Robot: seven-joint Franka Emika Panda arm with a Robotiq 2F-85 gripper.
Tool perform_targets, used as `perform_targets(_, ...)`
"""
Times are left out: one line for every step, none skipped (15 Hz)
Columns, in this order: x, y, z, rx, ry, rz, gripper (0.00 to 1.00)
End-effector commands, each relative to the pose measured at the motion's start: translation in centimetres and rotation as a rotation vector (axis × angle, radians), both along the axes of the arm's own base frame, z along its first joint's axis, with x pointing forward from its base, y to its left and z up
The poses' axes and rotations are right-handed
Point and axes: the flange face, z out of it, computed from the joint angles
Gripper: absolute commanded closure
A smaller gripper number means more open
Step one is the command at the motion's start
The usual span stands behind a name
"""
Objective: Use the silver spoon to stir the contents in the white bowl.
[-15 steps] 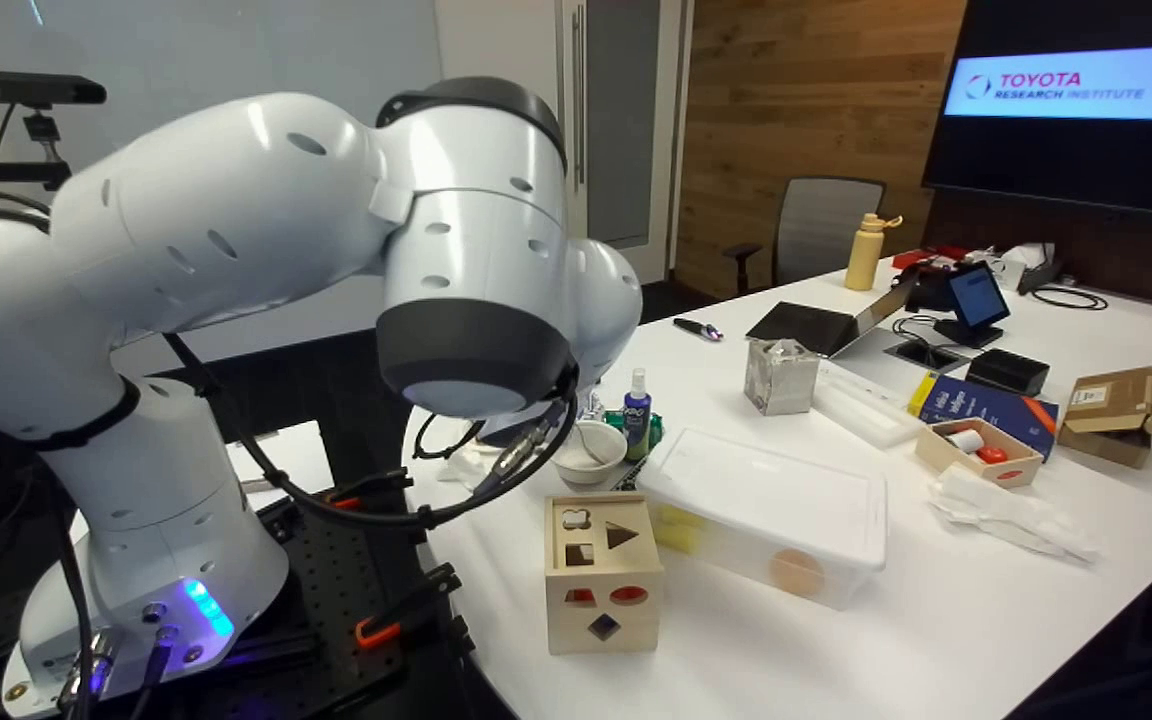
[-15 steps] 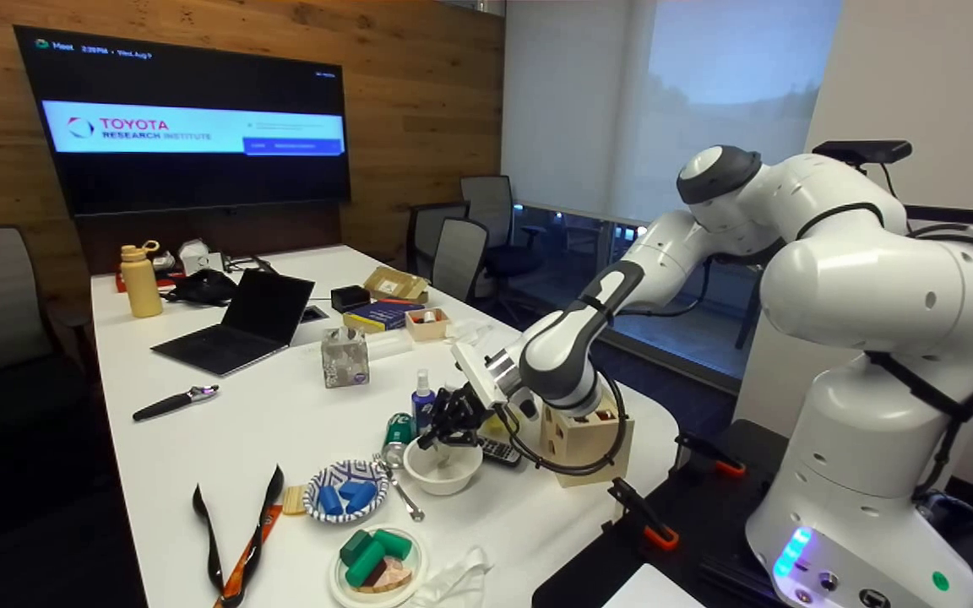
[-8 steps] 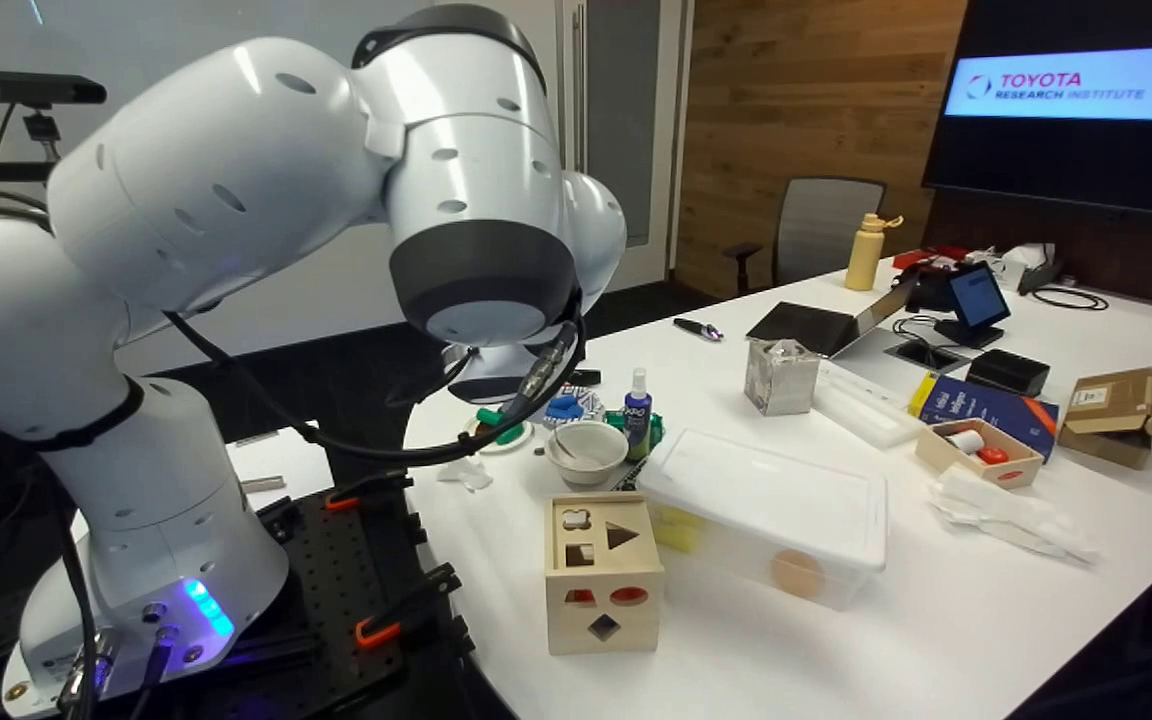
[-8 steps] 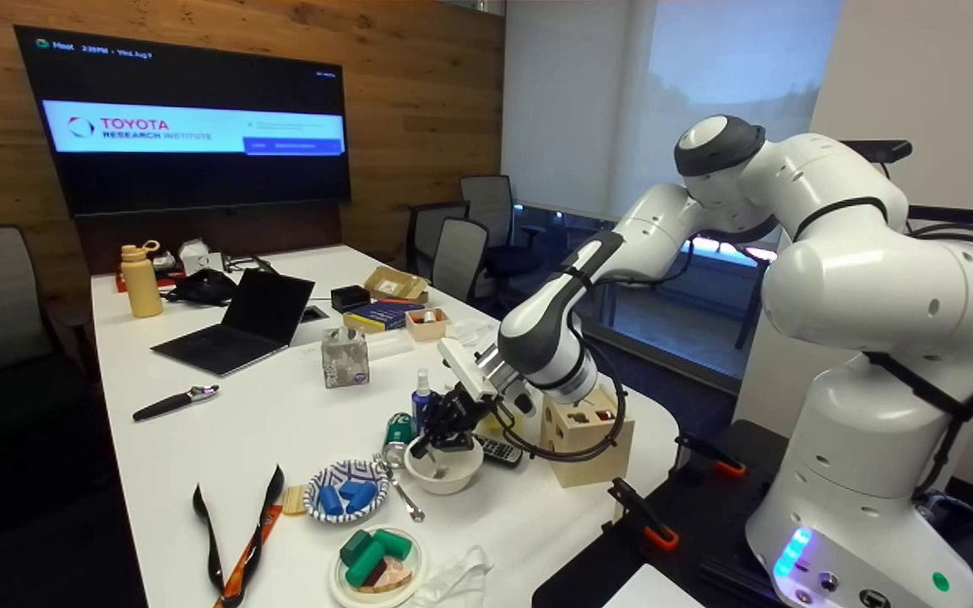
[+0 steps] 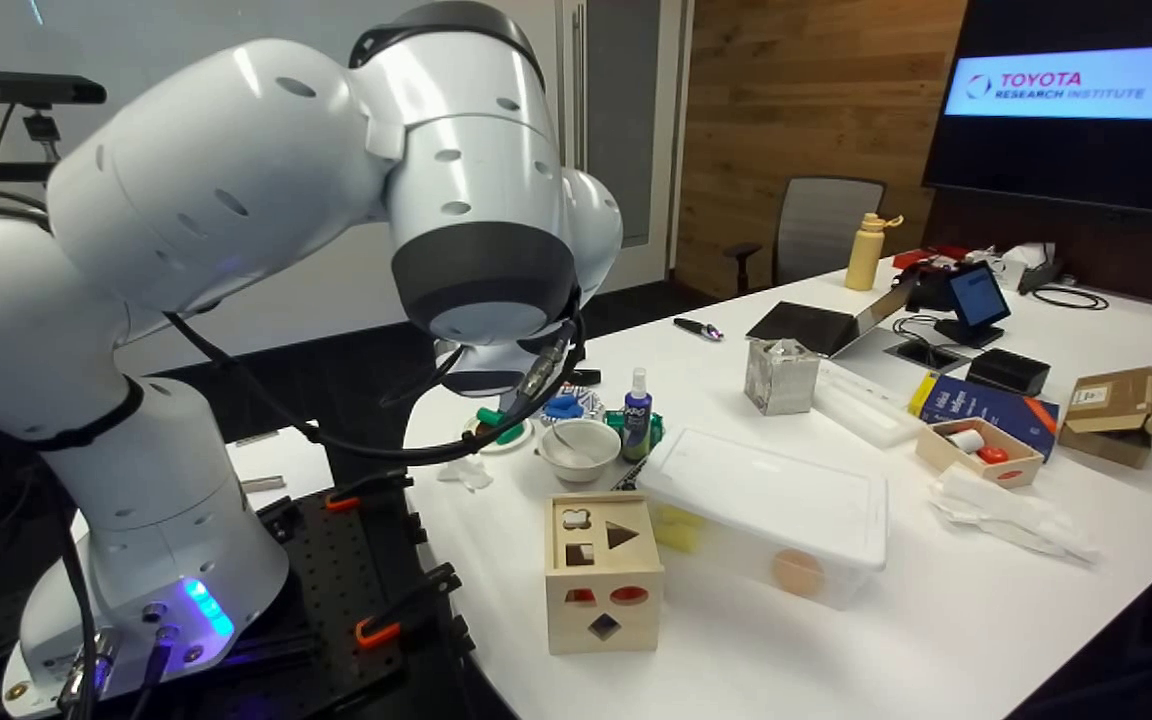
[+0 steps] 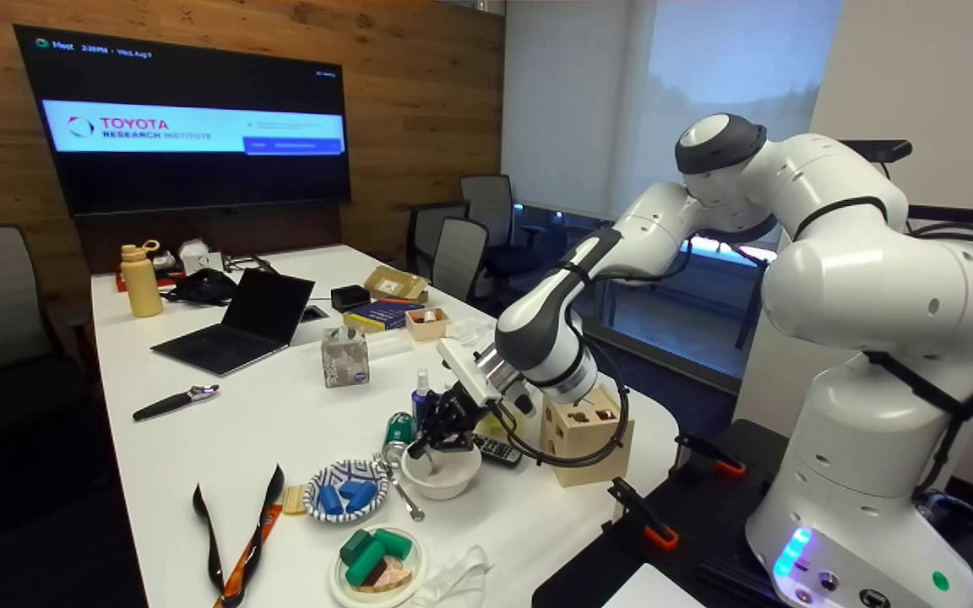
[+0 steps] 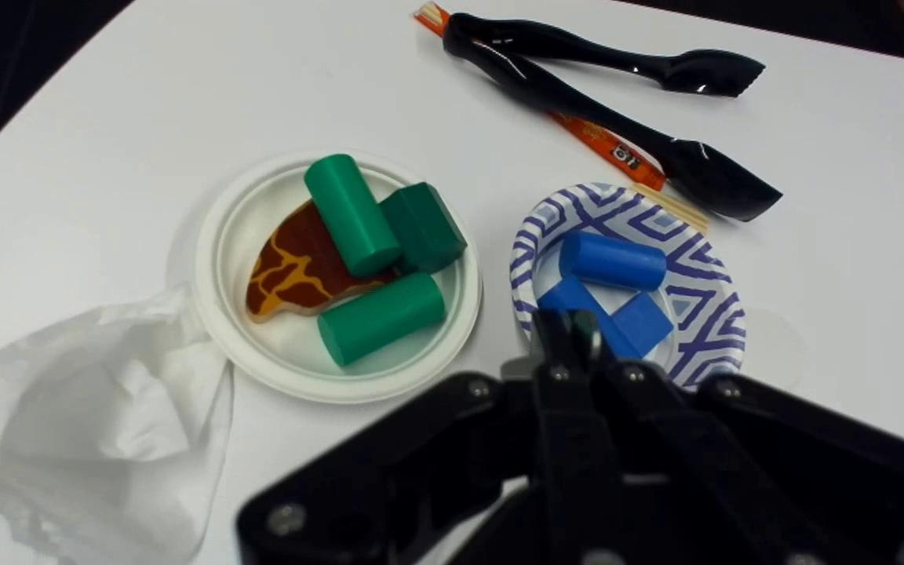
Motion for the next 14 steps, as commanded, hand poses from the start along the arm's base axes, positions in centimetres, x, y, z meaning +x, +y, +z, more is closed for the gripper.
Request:
perform_targets(1.3,-1.5,1.0,-0.053,-0.053,0.003,0.99)
perform_targets(1.7,-2.0,1.2,-0.07,-0.06,-0.002,0.99)
perform_targets(2.0,-2.6,1.3,-0.096,-0.06,-0.012,0.99)
perform_targets(2.2,-3.2,1.4,-0.117,-0.051,-0.029,0.99)
perform_targets(2.3,-3.8,1.4,-0.134,-0.039,-0.047,0.99)
perform_targets(2.2,-4.3,1.3,-0.144,-0.021,-0.066,0.99)
perform_targets(1.8,-4.6,0.9,-0.147,0.006,-0.085,0.99)
perform_targets(1.3,-4.5,0.6,-0.14,0.031,-0.094,0.99)
perform_targets(0.7,-4.1,0.2,-0.117,0.066,-0.089,0.99)
perform_targets(0.3,-3.7,0.1,-0.092,0.089,-0.08,0.99)
perform_targets(-0.1,-3.2,0.1,-0.069,0.109,-0.063,0.99)
perform_targets(-0.5,-2.6,0.2,-0.056,0.124,-0.045,0.99)
perform_targets(-0.8,-2.1,0.2,-0.04,0.131,-0.027,0.99)
perform_targets(-0.9,-1.7,0.3,-0.027,0.124,-0.009,0.99)
